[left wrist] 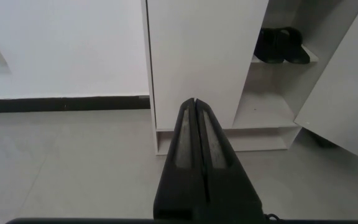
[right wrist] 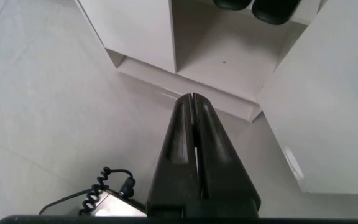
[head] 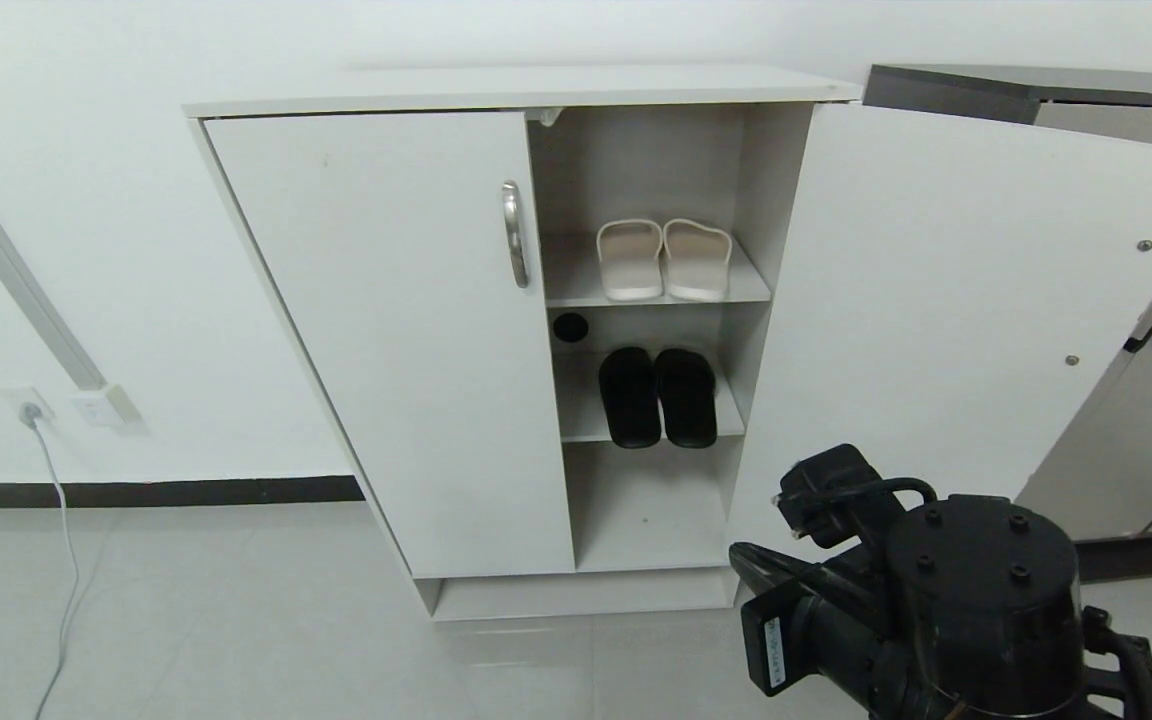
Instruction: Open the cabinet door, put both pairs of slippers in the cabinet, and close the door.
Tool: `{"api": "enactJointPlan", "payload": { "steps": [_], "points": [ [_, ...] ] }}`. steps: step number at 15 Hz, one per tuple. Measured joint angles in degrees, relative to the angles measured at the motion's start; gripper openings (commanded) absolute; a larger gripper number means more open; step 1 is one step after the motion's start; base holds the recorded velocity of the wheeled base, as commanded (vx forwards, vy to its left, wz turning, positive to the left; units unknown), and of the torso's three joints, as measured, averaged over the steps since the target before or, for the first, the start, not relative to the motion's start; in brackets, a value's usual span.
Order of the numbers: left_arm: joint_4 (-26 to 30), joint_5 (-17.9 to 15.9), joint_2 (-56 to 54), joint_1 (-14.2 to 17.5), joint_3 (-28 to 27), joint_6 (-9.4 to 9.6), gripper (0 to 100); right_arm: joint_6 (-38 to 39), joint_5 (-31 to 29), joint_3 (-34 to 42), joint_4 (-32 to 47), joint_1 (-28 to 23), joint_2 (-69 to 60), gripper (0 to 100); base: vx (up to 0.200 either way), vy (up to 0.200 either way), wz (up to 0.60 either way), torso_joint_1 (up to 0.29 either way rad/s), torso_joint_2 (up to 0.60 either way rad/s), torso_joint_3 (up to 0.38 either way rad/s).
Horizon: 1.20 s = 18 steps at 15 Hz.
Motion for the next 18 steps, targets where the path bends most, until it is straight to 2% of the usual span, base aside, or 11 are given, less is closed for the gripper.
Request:
{"api": "enactJointPlan", "payload": {
  "steps": [2, 5, 10, 18],
  "points": [
    [0.1, 0.0, 0.0, 0.0, 0.0, -0.04, 0, -0.1, 0.0, 0.2, 0.0, 0.0, 0.0, 0, 0.000, 0.000, 0.00, -0.001, -0.07, -0.082],
    [0.2, 0.0, 0.0, 0.0, 0.0, -0.06, 0, -0.1, 0.0, 0.3, 0.0, 0.1, 0.0, 0, 0.000, 0.000, 0.00, 0.003, -0.19, -0.320],
    [0.0, 0.0, 0.0, 0.0, 0.0, -0.06, 0, -0.1, 0.0, 0.3, 0.0, 0.0, 0.0, 0, 0.000, 0.000, 0.00, 0.054, -0.50, -0.370],
    [0.0, 0.0, 0.0, 0.0, 0.0, -0.09, 0, 0.0, 0.1, 0.7, 0.0, 0.1, -0.1, 0, 0.000, 0.000, 0.00, 0.132, -0.47, -0.331]
  ]
}}
